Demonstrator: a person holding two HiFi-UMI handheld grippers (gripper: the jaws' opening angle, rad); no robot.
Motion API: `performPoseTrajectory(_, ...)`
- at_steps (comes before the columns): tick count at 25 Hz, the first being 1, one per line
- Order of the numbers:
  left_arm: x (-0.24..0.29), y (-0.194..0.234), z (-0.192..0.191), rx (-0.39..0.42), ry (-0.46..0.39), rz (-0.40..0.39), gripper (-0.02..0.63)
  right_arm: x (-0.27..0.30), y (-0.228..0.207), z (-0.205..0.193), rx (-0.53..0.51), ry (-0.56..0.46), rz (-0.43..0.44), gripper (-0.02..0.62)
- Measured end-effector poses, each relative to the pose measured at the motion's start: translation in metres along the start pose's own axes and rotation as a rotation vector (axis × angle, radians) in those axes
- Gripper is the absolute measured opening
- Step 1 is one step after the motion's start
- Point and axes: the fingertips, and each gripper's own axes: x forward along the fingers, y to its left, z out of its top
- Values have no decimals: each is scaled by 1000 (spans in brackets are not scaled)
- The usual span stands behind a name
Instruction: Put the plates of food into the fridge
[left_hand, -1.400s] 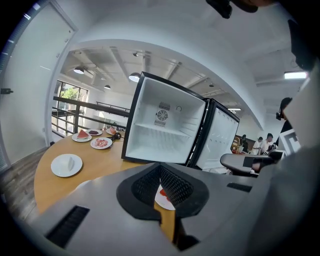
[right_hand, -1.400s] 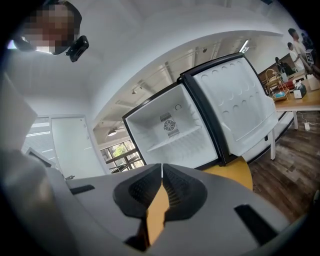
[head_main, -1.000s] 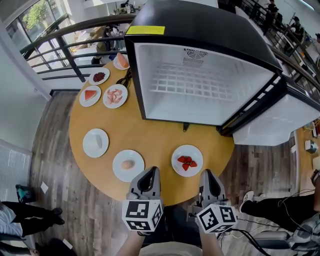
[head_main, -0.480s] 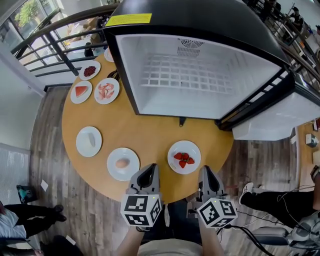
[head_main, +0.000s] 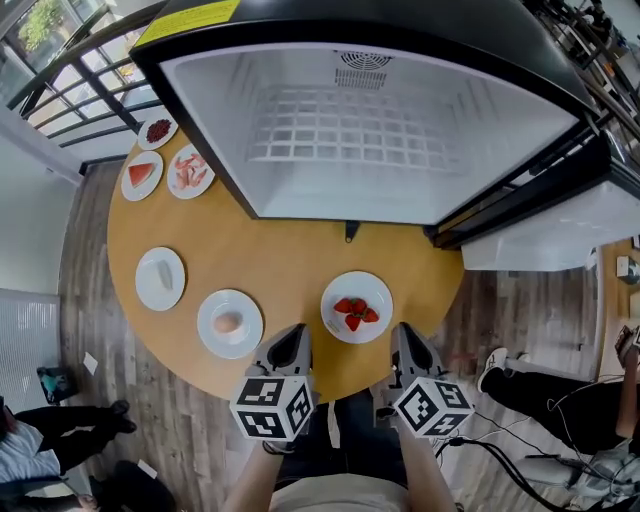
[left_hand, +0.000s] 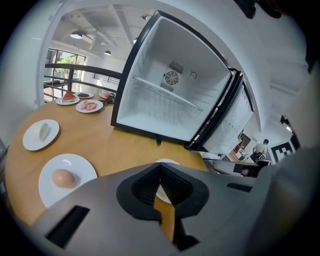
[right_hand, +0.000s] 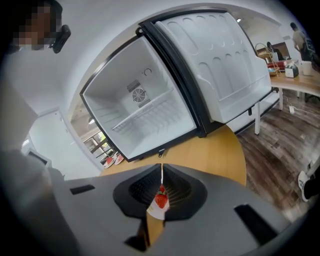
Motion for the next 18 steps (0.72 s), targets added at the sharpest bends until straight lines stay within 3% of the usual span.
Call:
performPoseTrajectory(6,26,1,-24,-23,106,-18,8,16,-38,-21,244,90,-6,18)
performPoseTrajectory(18,63,19,-62,-115,269,0,8,45,-61,-52,234,295,24,20)
